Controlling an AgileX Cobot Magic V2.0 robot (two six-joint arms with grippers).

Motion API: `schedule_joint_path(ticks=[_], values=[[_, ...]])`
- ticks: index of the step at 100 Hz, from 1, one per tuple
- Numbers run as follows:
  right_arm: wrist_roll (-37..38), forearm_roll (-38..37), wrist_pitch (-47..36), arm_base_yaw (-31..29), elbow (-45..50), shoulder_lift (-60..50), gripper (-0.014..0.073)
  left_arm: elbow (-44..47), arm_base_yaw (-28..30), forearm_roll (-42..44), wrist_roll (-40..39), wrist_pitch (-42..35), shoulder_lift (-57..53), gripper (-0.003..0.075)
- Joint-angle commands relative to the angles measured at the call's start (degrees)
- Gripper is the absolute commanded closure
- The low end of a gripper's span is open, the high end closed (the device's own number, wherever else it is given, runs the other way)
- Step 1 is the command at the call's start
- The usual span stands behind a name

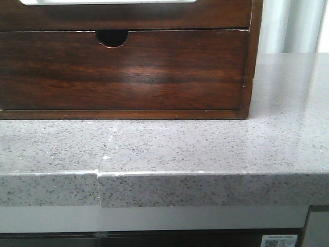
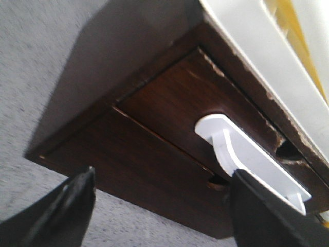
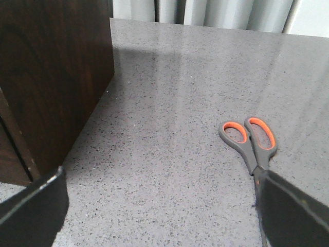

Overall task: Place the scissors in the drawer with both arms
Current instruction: 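Grasp the white drawer handle with the left gripper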

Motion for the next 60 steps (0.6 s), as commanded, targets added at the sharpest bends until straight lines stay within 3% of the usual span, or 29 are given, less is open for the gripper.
schedule_joint_path(ticks=[1,13,37,60], values=[[-0.4,-0.5,-4.8,-0.4,-2.1,0.5,-0.0076,-2.0,-1.3,-11.3,7.6,-0.9,2.9,0.0283],[-0.4,-0.5,-4.8,-0.4,-2.1,0.5,-0.0076,-2.0,-2.4,-22.1,17.2,1.0,7.1,0.0335],[-0.4,-0.5,-4.6,-0.4,-1.8,0.5,-0.0076,-2.0,-2.5,-43.4,36.6,11.2,15.1,0.0334],[-0.4,-0.5,-4.6,-0.4,-1.8,0.5,-0.0076,-5.3,-2.5,-44.6,38.3,16.7,22.0,0.0334]])
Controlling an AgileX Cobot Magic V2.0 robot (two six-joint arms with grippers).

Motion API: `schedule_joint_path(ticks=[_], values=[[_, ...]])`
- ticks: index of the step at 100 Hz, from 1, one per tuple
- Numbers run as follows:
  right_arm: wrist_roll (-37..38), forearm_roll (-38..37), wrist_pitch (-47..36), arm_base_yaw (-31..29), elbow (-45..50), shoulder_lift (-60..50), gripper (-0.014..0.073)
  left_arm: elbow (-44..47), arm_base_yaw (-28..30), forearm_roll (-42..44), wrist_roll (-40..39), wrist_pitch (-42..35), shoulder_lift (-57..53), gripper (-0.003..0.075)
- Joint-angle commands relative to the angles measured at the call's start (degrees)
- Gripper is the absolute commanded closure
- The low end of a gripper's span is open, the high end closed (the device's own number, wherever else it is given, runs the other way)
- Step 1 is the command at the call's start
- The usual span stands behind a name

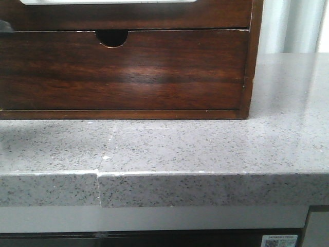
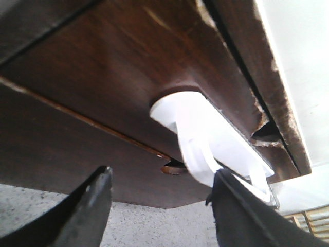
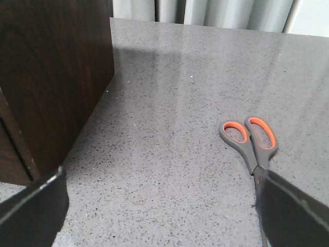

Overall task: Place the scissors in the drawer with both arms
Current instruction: 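Grasp the white drawer handle with the left gripper, then pull the drawer open toward the robot with the left gripper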

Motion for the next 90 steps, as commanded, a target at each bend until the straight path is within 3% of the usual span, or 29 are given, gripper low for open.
schedule_joint_path(ticks=[1,63,90], values=[[-0.4,-0.5,-4.5,-0.4,-1.8,0.5,-0.0076,-3.3,-0.5,-5.4,0.8,4.1,1.6,0.0334],[-0.4,-0.5,-4.5,-0.4,-1.8,0.5,-0.0076,-10.0,-0.5,-5.4,0.8,11.4,9.8,0.0339],[-0.4,-0.5,-4.5,-0.4,-1.8,0.5,-0.0076,-10.0,-0.5,-5.4,0.7,14.4,9.8,0.051]])
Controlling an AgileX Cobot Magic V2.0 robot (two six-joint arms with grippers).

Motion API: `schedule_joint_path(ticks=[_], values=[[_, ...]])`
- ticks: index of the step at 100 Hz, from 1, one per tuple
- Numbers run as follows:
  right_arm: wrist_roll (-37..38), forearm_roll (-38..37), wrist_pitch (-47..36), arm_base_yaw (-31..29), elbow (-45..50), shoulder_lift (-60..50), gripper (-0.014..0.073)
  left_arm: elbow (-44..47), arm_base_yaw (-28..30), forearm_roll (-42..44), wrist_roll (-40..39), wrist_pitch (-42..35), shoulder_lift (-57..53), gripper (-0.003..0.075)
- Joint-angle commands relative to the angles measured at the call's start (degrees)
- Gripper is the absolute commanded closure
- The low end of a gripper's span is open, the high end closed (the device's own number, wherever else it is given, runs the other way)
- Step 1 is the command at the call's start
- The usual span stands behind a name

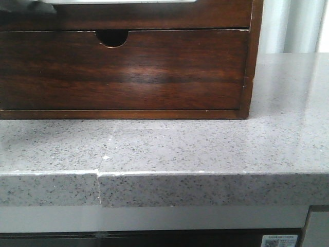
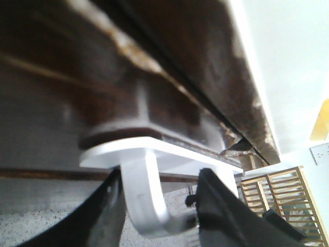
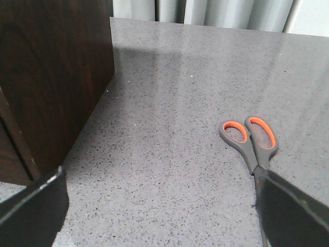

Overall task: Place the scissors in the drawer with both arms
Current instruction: 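Pull the drawer open toward the robot with the left gripper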

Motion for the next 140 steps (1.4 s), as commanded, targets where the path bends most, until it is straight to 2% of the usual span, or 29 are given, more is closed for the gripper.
schedule_joint_path(ticks=[1,20,44,77,98,122,131,140], values=[[-0.4,-0.5,-4.5,-0.4,-1.8,0.5,-0.0076,-2.0,-0.3,-5.7,0.2,4.5,-1.0,0.0514],[-0.4,-0.5,-4.5,-0.4,-1.8,0.5,-0.0076,-2.0,-0.3,-5.5,0.2,6.8,-1.0,0.0598],[-0.4,-0.5,-4.4,-0.4,-1.8,0.5,-0.0076,-0.8,-0.3,-4.0,0.2,7.1,-2.6,0.0661],[-0.4,-0.5,-4.0,-0.4,-1.8,0.5,-0.0076,11.8,-0.3,-3.7,0.4,7.9,-17.0,0.0713],[-0.4,-0.5,-4.0,-0.4,-1.8,0.5,-0.0076,19.6,-0.3,-3.9,0.2,7.8,-29.4,0.0714],[-0.4,-0.5,-4.0,-0.4,-1.8,0.5,-0.0076,21.7,-0.3,-3.5,-0.7,6.4,-36.6,0.0712],[-0.4,-0.5,-4.0,-0.4,-1.8,0.5,-0.0076,21.7,-0.3,-2.8,-1.7,5.3,-36.6,0.0696],[-0.4,-0.5,-4.0,-0.4,-1.8,0.5,-0.0076,21.7,-0.3,-2.8,-1.7,4.9,-36.6,0.0634]])
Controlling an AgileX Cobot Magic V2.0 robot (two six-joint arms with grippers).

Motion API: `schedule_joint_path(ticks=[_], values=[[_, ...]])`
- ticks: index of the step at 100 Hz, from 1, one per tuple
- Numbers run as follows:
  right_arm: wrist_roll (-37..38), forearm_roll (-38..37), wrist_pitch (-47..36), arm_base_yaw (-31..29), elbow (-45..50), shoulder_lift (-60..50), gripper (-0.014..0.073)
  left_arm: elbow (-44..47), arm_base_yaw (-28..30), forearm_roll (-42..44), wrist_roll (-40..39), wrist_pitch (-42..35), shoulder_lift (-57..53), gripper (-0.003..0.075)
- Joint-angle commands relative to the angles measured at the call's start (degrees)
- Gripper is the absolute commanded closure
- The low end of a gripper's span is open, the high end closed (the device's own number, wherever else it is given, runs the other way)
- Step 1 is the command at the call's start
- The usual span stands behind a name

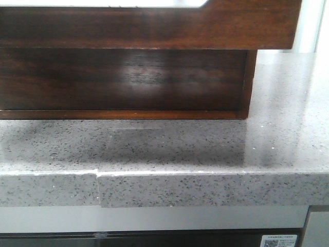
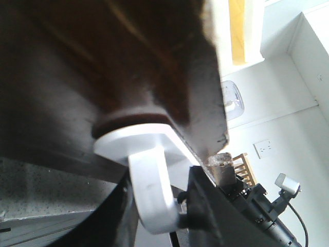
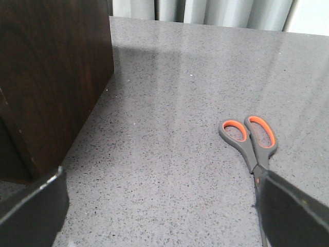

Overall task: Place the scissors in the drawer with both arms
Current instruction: 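Pull the drawer open toward the robot with the left gripper, then lower the right gripper and grasp the grey-orange scissors at the pivot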

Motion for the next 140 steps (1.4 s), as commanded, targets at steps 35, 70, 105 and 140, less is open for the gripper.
schedule_joint_path(ticks=[35,70,105,140], values=[[-0.4,-0.5,-5.3,-0.4,-1.8,0.5,-0.0076,-2.7,-0.3,3.7,7.2,4.6,-1.1,0.033],[-0.4,-0.5,-5.1,-0.4,-1.8,0.5,-0.0076,-3.2,-0.3,15.4,5.0,5.7,-1.2,0.0331],[3.1,-0.7,6.9,-5.6,-10.2,8.8,-0.0076,-13.5,-0.3,55.0,-17.1,5.3,-8.1,0.0332],[0.8,1.3,21.3,-19.4,-21.4,30.7,-0.0076,-21.9,-0.5,82.1,-21.4,-0.4,-16.0,0.0334]])
